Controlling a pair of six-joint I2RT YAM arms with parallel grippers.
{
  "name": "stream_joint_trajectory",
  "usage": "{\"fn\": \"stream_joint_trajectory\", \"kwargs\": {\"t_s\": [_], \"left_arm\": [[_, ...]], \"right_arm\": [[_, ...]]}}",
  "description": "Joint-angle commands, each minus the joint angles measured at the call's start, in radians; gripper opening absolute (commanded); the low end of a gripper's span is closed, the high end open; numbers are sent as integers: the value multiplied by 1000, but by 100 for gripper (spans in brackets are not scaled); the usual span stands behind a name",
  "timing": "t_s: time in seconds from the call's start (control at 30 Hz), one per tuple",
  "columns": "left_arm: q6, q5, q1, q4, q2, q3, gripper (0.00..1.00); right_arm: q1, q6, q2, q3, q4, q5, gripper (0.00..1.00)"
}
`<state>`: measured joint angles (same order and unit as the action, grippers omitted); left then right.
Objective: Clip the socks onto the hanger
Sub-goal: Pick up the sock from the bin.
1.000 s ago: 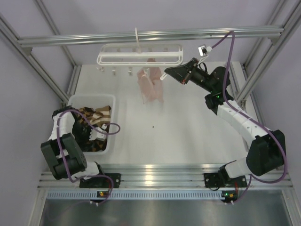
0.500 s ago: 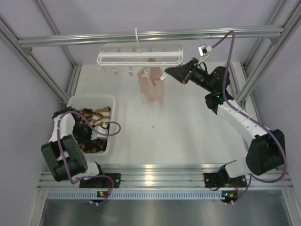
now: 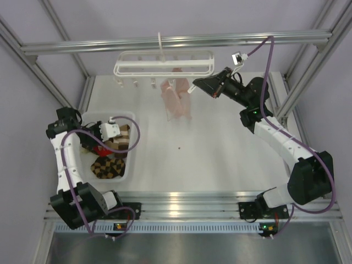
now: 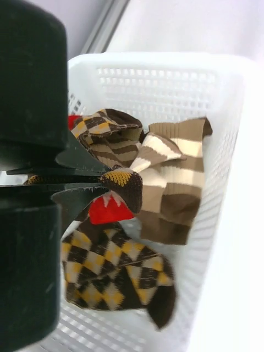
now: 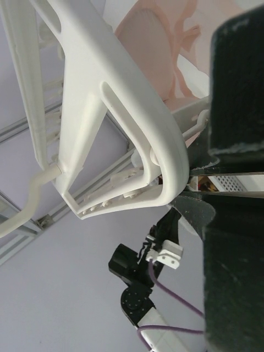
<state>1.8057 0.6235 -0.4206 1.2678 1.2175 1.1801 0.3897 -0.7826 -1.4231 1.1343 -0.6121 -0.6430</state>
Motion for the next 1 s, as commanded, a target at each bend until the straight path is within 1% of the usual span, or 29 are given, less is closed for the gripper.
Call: {"fn": "stream_joint_trajectory", "kwargs": {"t_s": [0.0, 0.03, 0.07, 0.1, 0.13, 0.17, 0.2, 0.23, 0.27, 0.3, 0.33, 0.37, 0.4, 0.43, 0.5, 0.53, 0.57, 0.63, 0.7, 0.83, 0.87, 0.93, 0.97], "left_arm": [[-456, 131, 12, -167, -32, 24, 0], [-544, 119, 28, -247, -35, 24, 0], [-698, 79, 69, -277, -35, 23, 0], [-771, 47, 95, -301, -35, 16, 0], [-845, 12, 123, -379, -36, 9, 0], [-994, -31, 184, -422, -38, -22, 0], [-1061, -162, 218, -473, -36, -43, 0], [-1115, -227, 279, -542, -27, -83, 0], [-1193, -295, 301, -562, -20, -98, 0], [-1224, -370, 315, -580, -7, -114, 0], [-1265, -419, 328, -602, 19, -138, 0], [-1386, -457, 329, -646, 36, -143, 0], [-1439, -479, 329, -642, 56, -134, 0], [-1468, -408, 318, -604, 101, -94, 0], [-1505, -310, 321, -535, 135, -62, 0], [-1535, -274, 318, -539, 146, -57, 0], [-1572, -251, 319, -547, 148, -57, 0], [-1585, -208, 319, -576, 133, -71, 0], [-1603, -196, 319, -614, 116, -83, 0], [-1617, -159, 321, -634, 71, -105, 0], [-1623, -137, 318, -639, 63, -111, 4], [-1625, -114, 319, -645, 47, -134, 17], [-1629, -114, 321, -645, 40, -142, 26]], "right_arm": [[-3, 32, 4, 18, 66, -73, 0], [-3, 34, 0, 19, 67, -73, 0], [-3, 34, 0, 21, 69, -72, 0], [-3, 37, -2, 22, 69, -72, 0], [-3, 39, -3, 24, 69, -72, 0], [-3, 39, -5, 25, 69, -72, 0], [-3, 39, -10, 27, 69, -72, 0], [-3, 39, -13, 28, 66, -72, 0], [-3, 37, -14, 28, 64, -70, 0], [-3, 37, -14, 28, 64, -69, 0], [-3, 39, -17, 28, 64, -69, 0], [-2, 39, -17, 27, 64, -69, 0], [-3, 39, -14, 25, 64, -70, 0], [-3, 42, -14, 24, 66, -72, 0], [-3, 48, -13, 24, 75, -76, 0], [-3, 49, -13, 24, 78, -78, 0], [-3, 52, -13, 25, 80, -80, 0], [-5, 51, -11, 25, 81, -78, 0], [-3, 52, -8, 24, 81, -76, 0], [-5, 55, -5, 18, 80, -78, 0], [-3, 54, -5, 16, 80, -78, 0], [-3, 51, -7, 16, 81, -78, 0], [-3, 49, -7, 16, 81, -78, 0]]}}
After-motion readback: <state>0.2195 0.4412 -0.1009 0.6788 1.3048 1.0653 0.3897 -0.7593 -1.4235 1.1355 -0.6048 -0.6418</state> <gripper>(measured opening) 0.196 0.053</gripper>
